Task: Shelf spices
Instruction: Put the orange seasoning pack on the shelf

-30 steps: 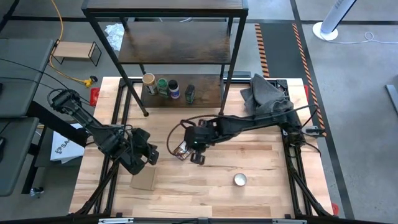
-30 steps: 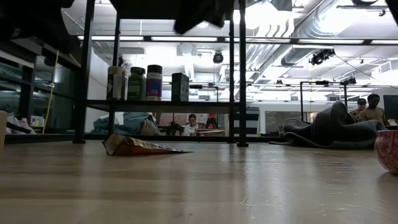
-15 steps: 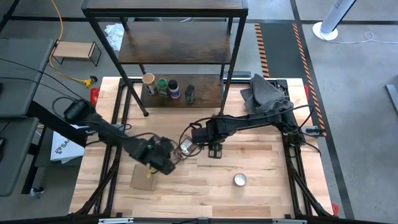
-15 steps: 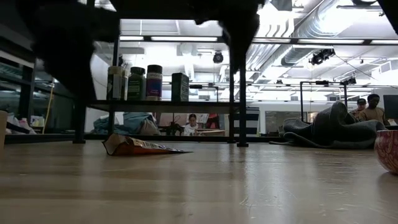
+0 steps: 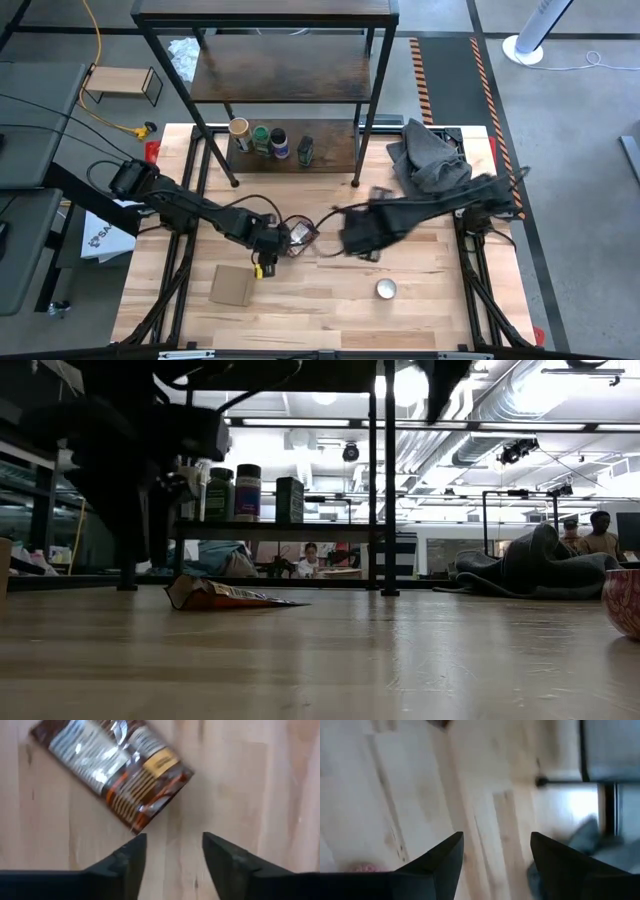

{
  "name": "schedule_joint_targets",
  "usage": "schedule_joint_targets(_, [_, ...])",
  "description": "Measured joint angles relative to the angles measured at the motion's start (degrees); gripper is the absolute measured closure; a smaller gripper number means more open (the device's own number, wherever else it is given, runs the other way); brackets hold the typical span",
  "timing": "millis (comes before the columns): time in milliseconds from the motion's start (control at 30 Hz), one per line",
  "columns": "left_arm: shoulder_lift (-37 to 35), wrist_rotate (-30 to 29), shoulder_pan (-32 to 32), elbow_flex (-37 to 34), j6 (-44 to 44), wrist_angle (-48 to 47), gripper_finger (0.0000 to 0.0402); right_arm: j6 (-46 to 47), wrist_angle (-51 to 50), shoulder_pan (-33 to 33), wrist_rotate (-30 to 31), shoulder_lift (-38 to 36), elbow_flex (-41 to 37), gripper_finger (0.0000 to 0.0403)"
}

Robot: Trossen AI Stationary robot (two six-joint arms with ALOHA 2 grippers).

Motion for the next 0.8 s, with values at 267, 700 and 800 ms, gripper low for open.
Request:
schedule_joint_targets(267, [-0.07, -5.44, -0.68, 3.23, 13.68, 0.35, 0.0134, 35.8, 11.82, 7.26, -1.6, -26.48, -30.53, 0.0176])
schedule_joint_targets(700, [6.95, -10.41, 0.71, 3.4, 25.99, 5.37, 0.0122, 47.77, 24.86, 10.17, 0.28, -38.64, -47.03, 0.0176])
schedule_joint_targets(800, [9.0, -12.11, 0.71, 3.4, 26.31, 5.57, 0.0122, 46.91, 24.91, 10.16, -0.1, -38.63, -47.29, 0.0176])
